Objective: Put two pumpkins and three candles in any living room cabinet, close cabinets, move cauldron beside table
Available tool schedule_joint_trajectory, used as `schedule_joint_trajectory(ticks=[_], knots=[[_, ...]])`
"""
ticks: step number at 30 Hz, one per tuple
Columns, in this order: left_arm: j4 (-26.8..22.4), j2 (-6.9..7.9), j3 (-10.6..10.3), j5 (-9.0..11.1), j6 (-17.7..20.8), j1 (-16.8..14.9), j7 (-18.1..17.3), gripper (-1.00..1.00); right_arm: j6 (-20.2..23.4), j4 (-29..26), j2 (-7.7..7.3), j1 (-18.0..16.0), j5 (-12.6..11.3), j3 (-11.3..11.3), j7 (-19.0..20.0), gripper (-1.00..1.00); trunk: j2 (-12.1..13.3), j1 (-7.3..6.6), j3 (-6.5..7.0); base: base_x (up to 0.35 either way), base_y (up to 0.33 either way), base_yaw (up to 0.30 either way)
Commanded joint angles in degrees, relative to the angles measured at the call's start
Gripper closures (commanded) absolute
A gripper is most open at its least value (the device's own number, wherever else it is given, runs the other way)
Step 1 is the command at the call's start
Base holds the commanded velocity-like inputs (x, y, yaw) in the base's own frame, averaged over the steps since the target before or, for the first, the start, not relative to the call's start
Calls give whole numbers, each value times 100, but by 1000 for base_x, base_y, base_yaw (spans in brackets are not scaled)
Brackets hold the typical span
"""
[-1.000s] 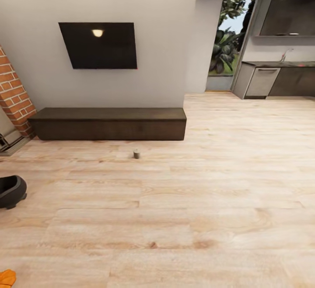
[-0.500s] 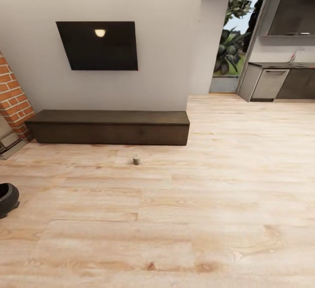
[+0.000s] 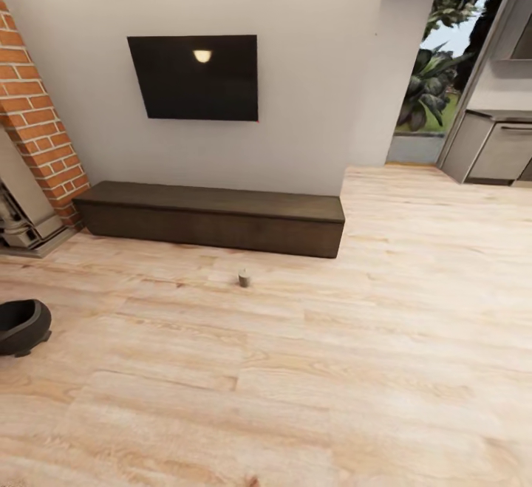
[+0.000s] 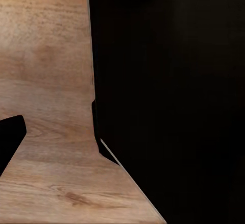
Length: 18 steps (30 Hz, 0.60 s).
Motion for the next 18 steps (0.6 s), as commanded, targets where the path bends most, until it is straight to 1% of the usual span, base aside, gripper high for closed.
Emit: schedule_joint_trajectory(ticks=[1,13,18], knots=[[-6,1,-3,0,-13,3,-8,-100,-15,7,0,-3,11,33,-6,-100,-2,3,-4,271,-202,247],[-5,1,-2,0,-11,3,-8,-100,-15,4,43,-5,13,33,-6,-100,-2,3,-4,271,-188,248],[-5,1,-3,0,-14,3,-8,-100,-15,4,44,-4,11,33,-7,-100,-2,3,-4,296,-133,248]])
